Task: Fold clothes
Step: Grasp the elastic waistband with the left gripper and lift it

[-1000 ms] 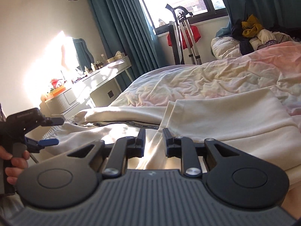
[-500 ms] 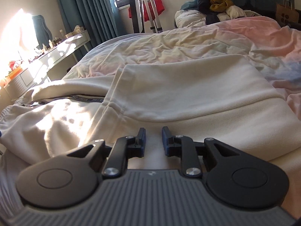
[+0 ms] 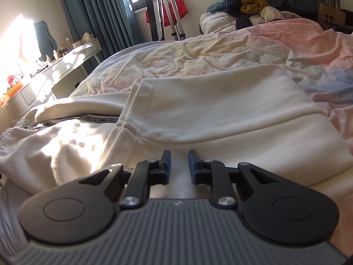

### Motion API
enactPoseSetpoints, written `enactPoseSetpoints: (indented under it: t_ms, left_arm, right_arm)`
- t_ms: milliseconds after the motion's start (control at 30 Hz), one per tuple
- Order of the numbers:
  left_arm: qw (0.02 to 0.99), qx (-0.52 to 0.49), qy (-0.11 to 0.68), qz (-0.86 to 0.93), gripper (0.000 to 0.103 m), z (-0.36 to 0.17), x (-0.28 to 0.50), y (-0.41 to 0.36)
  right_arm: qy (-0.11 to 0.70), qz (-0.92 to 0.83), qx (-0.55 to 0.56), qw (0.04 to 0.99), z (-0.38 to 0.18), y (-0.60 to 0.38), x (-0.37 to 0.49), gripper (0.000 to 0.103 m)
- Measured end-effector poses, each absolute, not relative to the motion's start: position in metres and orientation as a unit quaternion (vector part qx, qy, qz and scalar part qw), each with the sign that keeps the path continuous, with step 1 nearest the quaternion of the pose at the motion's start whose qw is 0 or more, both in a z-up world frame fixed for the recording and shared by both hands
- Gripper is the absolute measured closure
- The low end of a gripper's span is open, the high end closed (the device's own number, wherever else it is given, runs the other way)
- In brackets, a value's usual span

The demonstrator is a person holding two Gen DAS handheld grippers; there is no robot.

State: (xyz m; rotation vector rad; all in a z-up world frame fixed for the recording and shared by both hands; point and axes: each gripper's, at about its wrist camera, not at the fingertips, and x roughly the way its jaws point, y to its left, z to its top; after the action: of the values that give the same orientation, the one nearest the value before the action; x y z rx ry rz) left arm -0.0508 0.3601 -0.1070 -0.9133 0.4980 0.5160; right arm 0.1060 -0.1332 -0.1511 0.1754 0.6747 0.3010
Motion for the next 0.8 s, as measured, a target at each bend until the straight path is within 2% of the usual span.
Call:
enactPoseSetpoints:
  t_ms: [100,200,267,300,333,367,400,600,800]
  left_arm:
    - [0.827,-0.446,0.247,0.237,0.016,-0.123,-0.033,0.371]
    - [0.837,-0.422,0.243,0.248,0.027,-0.128,-0.021,0.373]
    - [0.853,-0.396,0.232,0.250,0.051,-0.122,-0.013,0.372]
    - [0.868,-0.367,0.225,0.249,0.054,-0.114,-0.008,0.367]
    - [0.883,-0.341,0.210,0.243,0.064,-0.104,-0.005,0.359]
    - [0.898,-0.315,0.196,0.237,0.078,-0.094,-0.002,0.351]
    - [0.909,-0.293,0.187,0.231,0.082,-0.084,0.000,0.342]
    - [0.963,-0.181,0.117,0.159,0.086,-0.005,0.014,0.249]
    - [0.983,-0.136,0.079,0.091,0.087,0.047,0.044,0.131]
  right_arm:
    - [0.316,0.141,0.071,0.936,-0.150,-0.133,0.107,0.080]
    - [0.328,0.139,0.055,0.933,-0.160,-0.128,0.111,0.080]
    - [0.327,0.138,0.046,0.934,-0.162,-0.125,0.112,0.080]
    - [0.327,0.139,0.048,0.934,-0.158,-0.125,0.112,0.080]
    - [0.326,0.140,0.051,0.933,-0.155,-0.125,0.111,0.080]
    - [0.327,0.143,0.062,0.932,-0.152,-0.128,0.111,0.080]
    - [0.327,0.146,0.073,0.931,-0.150,-0.131,0.111,0.080]
    - [0.311,0.130,0.107,0.936,-0.129,-0.159,0.104,0.080]
    - [0.259,0.101,0.133,0.951,-0.093,-0.212,0.096,0.080]
